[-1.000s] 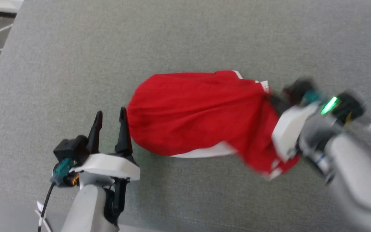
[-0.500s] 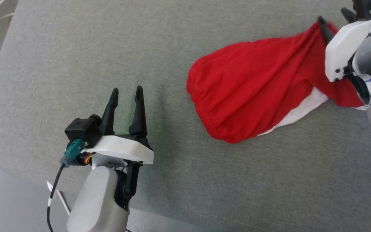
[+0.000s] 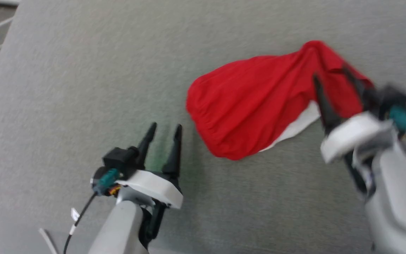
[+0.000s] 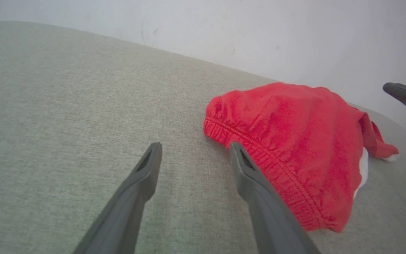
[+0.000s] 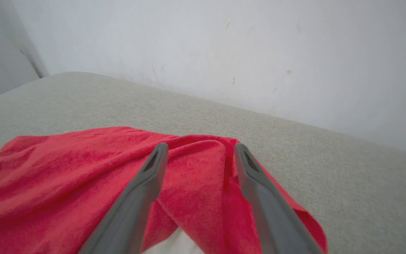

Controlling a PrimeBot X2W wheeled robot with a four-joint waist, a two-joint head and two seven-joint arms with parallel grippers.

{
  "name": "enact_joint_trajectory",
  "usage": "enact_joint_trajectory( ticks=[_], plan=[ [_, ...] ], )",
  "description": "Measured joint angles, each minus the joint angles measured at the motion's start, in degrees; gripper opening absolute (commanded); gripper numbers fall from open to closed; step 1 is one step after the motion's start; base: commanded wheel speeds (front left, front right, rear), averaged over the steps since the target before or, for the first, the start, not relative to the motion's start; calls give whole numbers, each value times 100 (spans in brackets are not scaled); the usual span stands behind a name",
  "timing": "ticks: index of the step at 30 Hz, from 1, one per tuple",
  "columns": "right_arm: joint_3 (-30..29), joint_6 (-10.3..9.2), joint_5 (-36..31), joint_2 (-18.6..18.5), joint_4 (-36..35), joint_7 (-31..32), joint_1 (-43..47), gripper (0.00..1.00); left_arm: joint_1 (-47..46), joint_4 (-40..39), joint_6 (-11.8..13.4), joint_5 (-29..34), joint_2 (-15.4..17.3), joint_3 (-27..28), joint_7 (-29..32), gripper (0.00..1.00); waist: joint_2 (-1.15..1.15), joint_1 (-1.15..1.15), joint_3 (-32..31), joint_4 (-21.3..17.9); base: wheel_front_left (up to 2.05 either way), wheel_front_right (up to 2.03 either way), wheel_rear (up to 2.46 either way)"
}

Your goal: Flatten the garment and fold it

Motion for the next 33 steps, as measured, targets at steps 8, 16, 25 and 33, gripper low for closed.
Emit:
enact_joint_trajectory(
  ticks=[8,16,25,33],
  plan=[
    [-253,0,-169,525,-1223,11,1596,100,22,488,-22,-163,-8,-186,553,100,0,-1,-409,-602,0,0,0],
    [-334,0,-259,725,-1690,52,2203,100,-4,833,278,-503,-18,-38,1276,100,0,-1,-656,-1091,0,0,0],
    [-356,0,-181,742,-1813,103,2360,100,-38,545,260,-848,-23,3,1395,100,0,1,-798,-1359,0,0,0],
    [-280,0,-103,745,-1829,148,2364,100,-35,521,266,-901,11,-35,1728,89,0,1,-792,-1410,0,0,0]
  ],
)
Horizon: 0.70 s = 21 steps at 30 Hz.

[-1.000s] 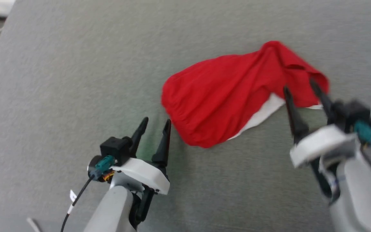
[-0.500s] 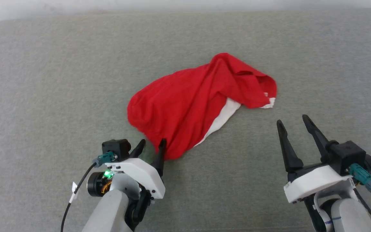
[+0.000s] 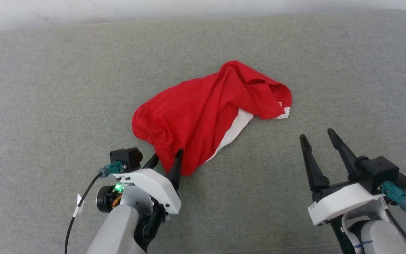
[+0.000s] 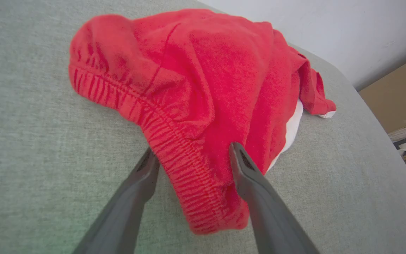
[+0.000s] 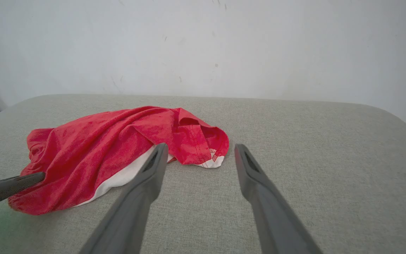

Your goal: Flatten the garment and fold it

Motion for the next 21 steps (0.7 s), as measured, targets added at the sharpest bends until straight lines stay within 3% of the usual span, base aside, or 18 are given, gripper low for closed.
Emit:
enact_joint_trajectory(
  ticks=[1,2,3,10,14,21],
  plan=[
    [14,0,0,1,0,0,0,100,-3,-7,0,9,14,-12,-9,89,0,0,5,-9,0,0,0],
    [25,0,3,1,1,0,0,100,-4,-25,0,13,30,-20,-49,19,0,0,6,-19,0,0,0],
    [32,0,26,2,2,-1,0,100,-5,-51,-1,27,48,-29,-91,0,0,0,4,-26,0,0,0],
    [-56,0,56,4,-3,13,59,100,48,-671,13,191,185,-109,-358,0,0,0,-126,15,0,0,0],
    [-170,0,57,4,-68,58,159,100,413,-1662,34,74,298,-233,346,0,0,0,-205,138,0,0,0],
    [-175,0,63,7,-253,109,171,100,1182,-3863,466,-230,727,-292,1913,0,0,0,-170,314,0,0,0]
  ],
)
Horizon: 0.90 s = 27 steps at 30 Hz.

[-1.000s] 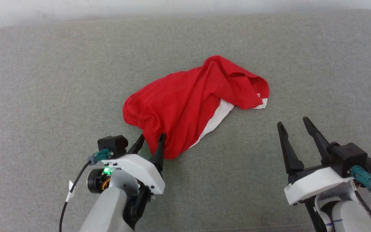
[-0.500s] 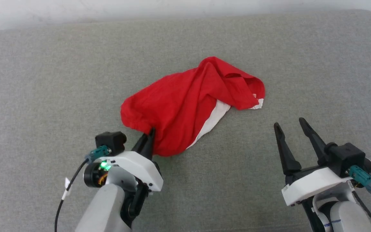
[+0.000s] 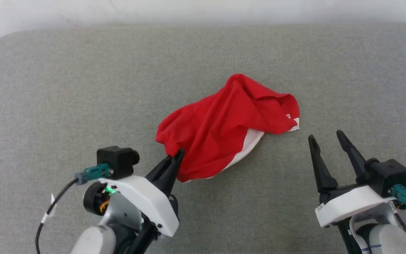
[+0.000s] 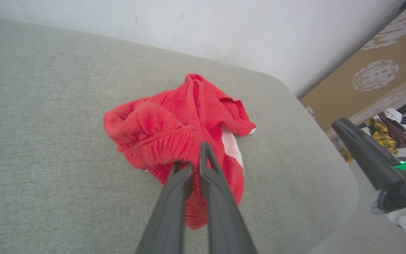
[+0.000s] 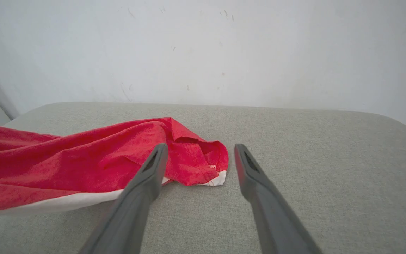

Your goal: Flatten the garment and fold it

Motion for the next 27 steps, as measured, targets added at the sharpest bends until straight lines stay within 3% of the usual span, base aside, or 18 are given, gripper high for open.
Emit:
enact_joint_trajectory(
  ticks=[4,10,19,20,21,22,27],
  plan=[
    [51,0,51,-1,-45,-3,-49,100,-62,-41,113,-143,99,290,199,0,0,0,182,-3,0,0,0],
    [232,0,101,1,-99,-14,-349,100,-1234,1610,255,-14,271,818,-144,0,0,1,618,-131,0,0,0],
    [421,0,181,2,-97,-158,-724,100,-2793,3817,464,519,495,1003,-1039,0,0,2,1339,-467,0,0,0],
    [427,0,191,2,-83,-169,-745,100,-2868,3975,493,554,512,1034,-1192,8,0,2,1401,-508,0,0,0],
    [430,0,192,2,-65,-180,-764,100,-2930,4081,498,559,514,1056,-1337,65,0,2,1454,-548,0,0,0],
    [425,0,192,2,-43,-207,-778,100,-2985,4147,487,558,510,1066,-1477,100,0,1,1497,-585,0,0,0],
    [348,0,190,0,43,-222,-784,100,-3003,4264,201,465,343,1062,-2092,100,0,0,1544,-648,0,0,0]
  ],
)
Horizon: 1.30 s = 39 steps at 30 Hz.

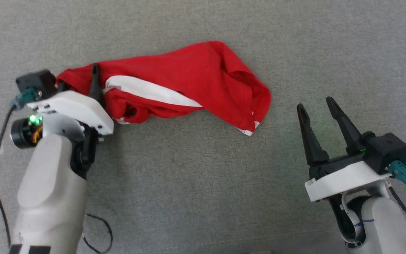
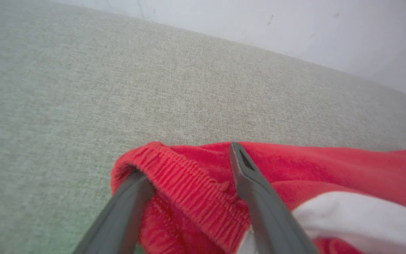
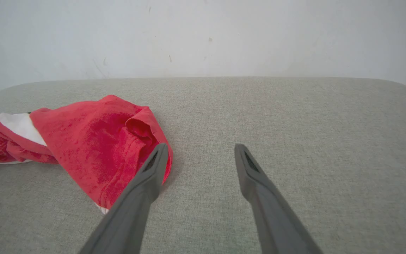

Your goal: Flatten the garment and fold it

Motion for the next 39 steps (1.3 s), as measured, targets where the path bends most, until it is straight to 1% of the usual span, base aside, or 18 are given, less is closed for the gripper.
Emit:
enact_joint_trajectory(
  ticks=[3,9,13,17,22,27,31,38,39],
  plan=[
    [-41,0,-9,0,20,21,27,100,279,-119,-118,-83,-112,-8,-323,100,0,0,-71,45,0,0,0],
    [23,0,-102,-1,104,260,242,100,1154,-713,-289,-222,-398,-101,-856,100,0,0,-340,281,0,0,0],
    [200,0,-110,2,253,537,256,100,1600,-1145,-307,-194,-495,-145,-1235,100,0,-1,-543,551,0,0,0],
    [339,0,-36,3,609,915,90,100,1768,-1408,-309,19,-528,-151,-1481,100,0,-1,-664,830,0,0,0],
    [275,0,231,10,1193,1408,-404,100,1851,-1728,-318,341,-708,-99,-1544,100,0,-1,-714,1108,0,0,0],
    [-74,0,287,12,1726,1679,-855,100,1882,-1926,-432,569,-895,7,-1547,100,0,0,-696,1280,0,0,0],
    [-247,0,349,12,1889,1683,-1006,100,1955,-1947,-512,630,-993,82,-1549,100,0,0,-713,1351,0,0,0],
    [-82,0,501,13,2106,1874,-1122,100,1972,-1924,-600,695,-1054,177,-1549,100,0,0,-743,1359,0,0,0],
    [-35,0,493,13,2117,1873,-1172,84,1972,-1918,-619,697,-1062,193,-1549,100,0,0,-739,1359,0,0,0]
  ],
)
